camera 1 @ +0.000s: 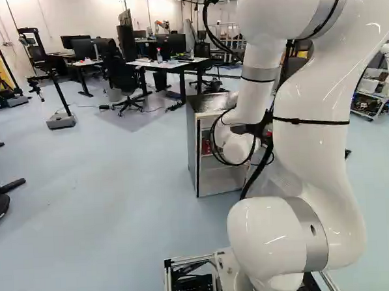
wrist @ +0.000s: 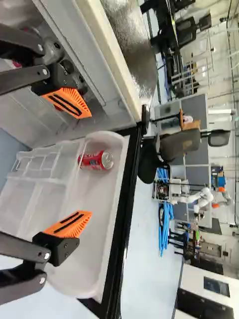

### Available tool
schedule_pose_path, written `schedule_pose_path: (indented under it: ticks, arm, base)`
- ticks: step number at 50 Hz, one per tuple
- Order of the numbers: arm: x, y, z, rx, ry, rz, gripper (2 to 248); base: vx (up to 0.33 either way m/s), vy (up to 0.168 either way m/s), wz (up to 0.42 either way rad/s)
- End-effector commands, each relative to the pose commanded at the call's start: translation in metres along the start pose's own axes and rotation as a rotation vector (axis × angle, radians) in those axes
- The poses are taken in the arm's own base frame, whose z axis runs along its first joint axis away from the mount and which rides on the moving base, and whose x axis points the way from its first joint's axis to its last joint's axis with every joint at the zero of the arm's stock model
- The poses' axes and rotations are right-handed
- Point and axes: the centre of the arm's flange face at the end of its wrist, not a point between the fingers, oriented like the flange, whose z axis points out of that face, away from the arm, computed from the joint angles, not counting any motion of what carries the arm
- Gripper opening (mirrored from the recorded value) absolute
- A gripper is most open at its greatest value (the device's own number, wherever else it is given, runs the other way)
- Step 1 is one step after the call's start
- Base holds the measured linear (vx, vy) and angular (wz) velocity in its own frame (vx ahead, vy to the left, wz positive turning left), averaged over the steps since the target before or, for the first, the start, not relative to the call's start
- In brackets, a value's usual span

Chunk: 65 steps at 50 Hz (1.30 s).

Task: Grab a drink from the fridge

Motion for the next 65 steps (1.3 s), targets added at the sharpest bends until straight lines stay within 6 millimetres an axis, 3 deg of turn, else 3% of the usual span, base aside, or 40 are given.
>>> schedule_pose_path:
  ticks: [25,65]
  arm:
    - [-0.004,-0.022,-0.002,0.249,-0.033,-0.072,247]
    - [-0.055,-0.039,0.025,0.422,-0.242,-0.191,247]
  base:
    - [0.0,0.0,0.0]
    - [0.0,0.0,0.0]
